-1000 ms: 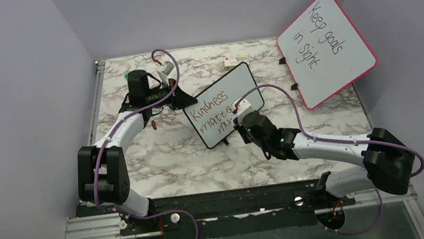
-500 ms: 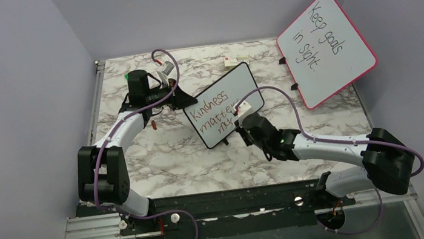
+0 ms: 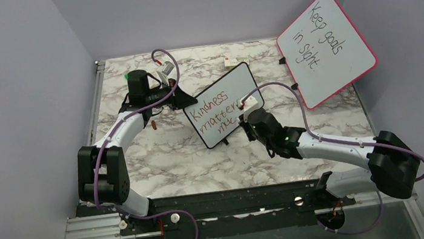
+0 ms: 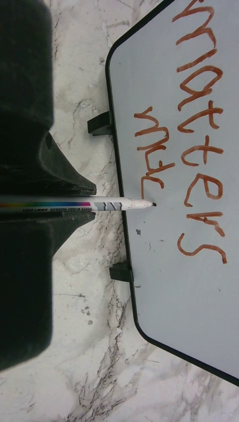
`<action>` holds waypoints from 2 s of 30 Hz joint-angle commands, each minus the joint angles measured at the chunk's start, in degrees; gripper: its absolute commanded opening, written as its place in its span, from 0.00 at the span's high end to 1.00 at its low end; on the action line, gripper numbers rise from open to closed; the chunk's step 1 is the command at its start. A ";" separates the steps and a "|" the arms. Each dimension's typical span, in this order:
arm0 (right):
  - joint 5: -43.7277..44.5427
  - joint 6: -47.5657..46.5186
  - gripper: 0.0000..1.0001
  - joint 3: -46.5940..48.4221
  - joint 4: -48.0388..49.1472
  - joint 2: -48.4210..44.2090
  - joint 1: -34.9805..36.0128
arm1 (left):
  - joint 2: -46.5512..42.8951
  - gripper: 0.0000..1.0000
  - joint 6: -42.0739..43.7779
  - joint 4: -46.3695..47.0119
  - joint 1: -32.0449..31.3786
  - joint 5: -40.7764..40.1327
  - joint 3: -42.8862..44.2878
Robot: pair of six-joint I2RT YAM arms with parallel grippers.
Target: Write a sentence on the whiteboard
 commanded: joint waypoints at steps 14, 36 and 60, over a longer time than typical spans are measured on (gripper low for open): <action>-2.78 -1.84 0.99 2.14 5.79 -0.29 -1.33 | 0.27 1.00 1.49 -4.33 0.01 -0.89 0.01; -4.79 4.27 0.99 -0.18 -2.84 1.74 -2.60 | 0.20 1.00 1.49 -4.33 0.01 -0.97 0.01; -4.77 3.34 0.99 0.45 -0.80 1.87 -2.56 | 0.22 1.00 1.54 -4.33 0.01 -1.06 0.01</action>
